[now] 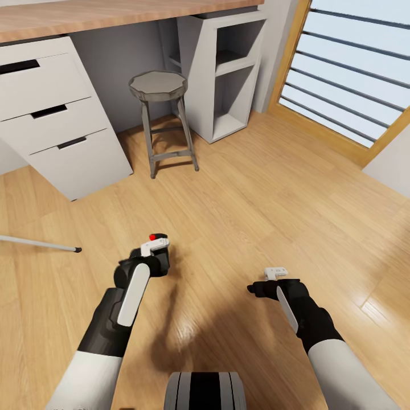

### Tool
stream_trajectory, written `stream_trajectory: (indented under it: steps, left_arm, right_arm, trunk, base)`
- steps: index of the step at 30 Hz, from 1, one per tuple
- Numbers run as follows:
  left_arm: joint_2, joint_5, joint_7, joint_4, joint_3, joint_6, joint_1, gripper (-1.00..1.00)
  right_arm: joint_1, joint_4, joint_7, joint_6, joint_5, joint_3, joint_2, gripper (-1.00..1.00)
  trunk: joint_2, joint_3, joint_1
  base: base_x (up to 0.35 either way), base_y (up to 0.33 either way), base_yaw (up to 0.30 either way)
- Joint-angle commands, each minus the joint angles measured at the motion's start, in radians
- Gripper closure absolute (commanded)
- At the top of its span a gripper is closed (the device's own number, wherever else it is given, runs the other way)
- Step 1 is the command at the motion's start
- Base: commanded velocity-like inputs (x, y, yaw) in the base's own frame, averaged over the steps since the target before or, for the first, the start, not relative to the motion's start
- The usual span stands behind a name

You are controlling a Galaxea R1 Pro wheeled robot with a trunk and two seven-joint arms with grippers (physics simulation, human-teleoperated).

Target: Attach the digital camera to the camera tripod in the bedroom.

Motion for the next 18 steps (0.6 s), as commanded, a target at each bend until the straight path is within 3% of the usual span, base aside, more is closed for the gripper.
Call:
stream_trajectory:
  steps: [1,8,18]
  left_arm:
    - [0.0,0.016,0.008,0.006,-0.001,-0.012,-0.001,1.0]
    - [0.001,0.076,0.009,0.079,-0.001,-0.143,-0.001,1.0]
    - [0.003,0.095,0.005,0.159,0.0,-0.194,0.0,1.0]
  right_arm:
    - [0.0,-0.001,0.002,0.005,0.0,0.002,-0.001,-1.0]
    - [0.0,-0.001,0.002,0.005,0.001,0.002,-0.001,-1.0]
    - [0.0,-0.001,0.002,0.005,0.001,0.002,-0.001,-1.0]
  trunk:
    - [0.0,-0.001,0.0]
    - [0.0,-0.001,0.0]
    - [0.002,0.038,-0.005]
  base:
    - [0.0,0.0,0.0]
    - [0.0,0.0,0.0]
    - [0.0,0.0,0.0]
